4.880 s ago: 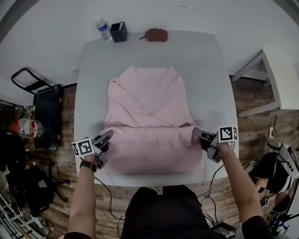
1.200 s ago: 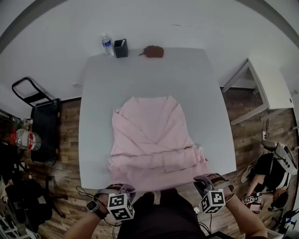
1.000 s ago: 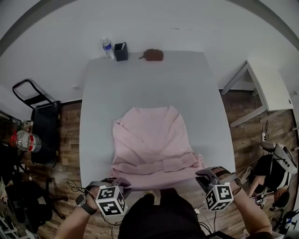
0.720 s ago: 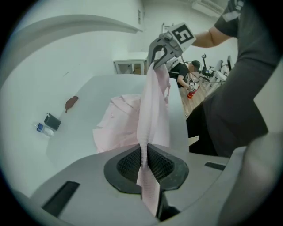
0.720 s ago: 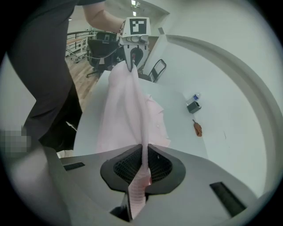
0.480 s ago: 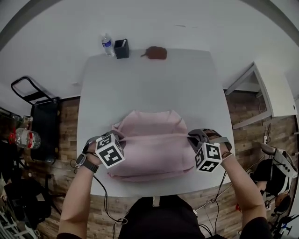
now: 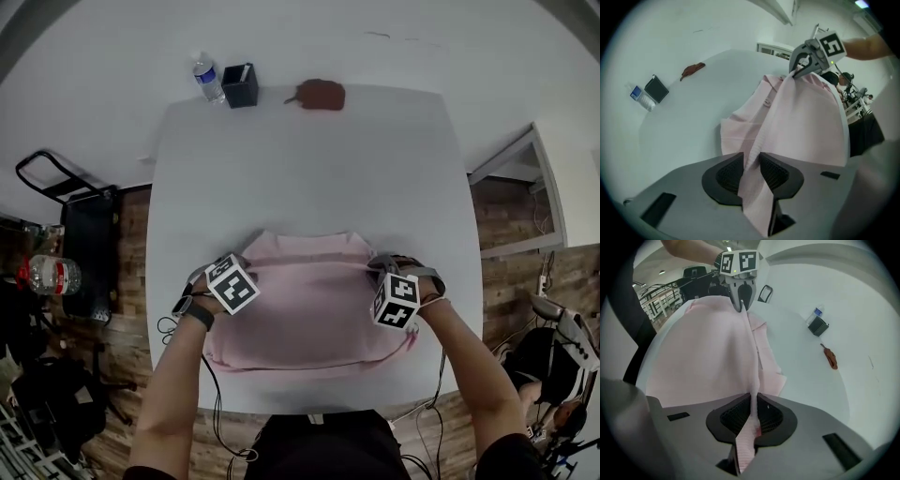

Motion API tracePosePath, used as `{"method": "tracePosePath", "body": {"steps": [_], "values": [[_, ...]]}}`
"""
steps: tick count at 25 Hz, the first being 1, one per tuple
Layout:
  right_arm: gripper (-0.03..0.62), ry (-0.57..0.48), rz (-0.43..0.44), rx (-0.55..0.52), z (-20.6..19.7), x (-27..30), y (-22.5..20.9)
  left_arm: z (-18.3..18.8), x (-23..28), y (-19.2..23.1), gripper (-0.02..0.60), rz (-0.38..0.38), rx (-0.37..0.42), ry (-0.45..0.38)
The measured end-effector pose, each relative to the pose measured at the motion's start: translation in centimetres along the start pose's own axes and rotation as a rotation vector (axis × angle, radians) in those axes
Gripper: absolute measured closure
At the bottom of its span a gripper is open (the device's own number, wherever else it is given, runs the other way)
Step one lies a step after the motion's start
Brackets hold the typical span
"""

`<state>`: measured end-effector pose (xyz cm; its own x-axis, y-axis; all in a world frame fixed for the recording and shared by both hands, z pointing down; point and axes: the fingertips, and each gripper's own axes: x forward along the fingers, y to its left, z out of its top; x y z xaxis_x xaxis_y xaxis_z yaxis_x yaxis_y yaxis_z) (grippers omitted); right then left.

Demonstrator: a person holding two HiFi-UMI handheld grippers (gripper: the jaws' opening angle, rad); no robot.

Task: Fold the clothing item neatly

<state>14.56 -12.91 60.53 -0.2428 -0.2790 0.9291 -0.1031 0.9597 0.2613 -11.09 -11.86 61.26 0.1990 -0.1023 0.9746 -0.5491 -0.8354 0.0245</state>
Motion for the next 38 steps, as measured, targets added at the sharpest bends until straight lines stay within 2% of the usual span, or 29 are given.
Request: {"method": "tracePosePath", "body": {"steps": [4, 5, 6, 9, 14, 16, 18, 21, 24, 28, 32, 35, 38], "values": [[0.552, -0.01, 0.01, 0.038, -0.6, 1.9, -0.1, 0.4, 0.8, 1.9, 0.428, 0.002, -0.085, -0.075], [0.543, -0.02, 0.0, 0.056, -0.6, 2.1, -0.3, 0.5, 0.7, 2.3, 0.418, 0.004, -0.104, -0.1], [0.504, -0.032, -0.015, 0.077, -0.6, 2.1, -0.7, 0.6, 0.5, 2.6, 0.41, 0.011, -0.123, -0.123], [0.444, -0.089, -0.081, 0.154, 0.1, 0.7, -2.6, 0.7, -1.1, 3.6, 0.407, 0.058, -0.179, -0.193], [0.445, -0.283, -0.246, 0.317, 3.4, -4.9, -6.0, 1.5, -6.0, 4.2, 0.408, 0.126, -0.247, -0.325], [0.452, -0.374, -0.277, 0.408, 5.0, -7.3, -6.1, 2.2, -8.6, 3.6, 0.437, 0.138, -0.274, -0.412], [0.503, -0.451, -0.27, 0.497, 6.5, -9.5, -5.4, 2.9, -11.4, 3.0, 0.523, 0.175, -0.304, -0.503], [0.553, -0.509, -0.218, 0.622, 8.7, -12.3, -3.1, 3.6, -15.2, 0.8, 0.558, 0.215, -0.33, -0.622], [0.559, -0.567, -0.171, 0.655, 10.9, -15.3, -0.3, 4.3, -18.1, -3.1, 0.574, 0.22, -0.303, -0.717], [0.568, -0.654, -0.169, 0.658, 14.1, -19.2, 3.1, 5.3, -21.5, -9.7, 0.575, 0.161, -0.295, -0.86], [0.577, -0.71, -0.207, 0.663, 16.6, -21.5, 6.5, 5.7, -23.8, -16.0, 0.575, 0.07, -0.305, -0.971], [0.579, -0.736, -0.226, 0.726, 17.0, -22.2, 8.3, 5.1, -24.5, -18.2, 0.576, 0.025, -0.36, -1.029], [0.58, -0.753, -0.235, 0.765, 17.3, -22.7, 9.9, 4.6, -24.9, -19.2, 0.576, 0.03, -0.396, -1.059]]}}
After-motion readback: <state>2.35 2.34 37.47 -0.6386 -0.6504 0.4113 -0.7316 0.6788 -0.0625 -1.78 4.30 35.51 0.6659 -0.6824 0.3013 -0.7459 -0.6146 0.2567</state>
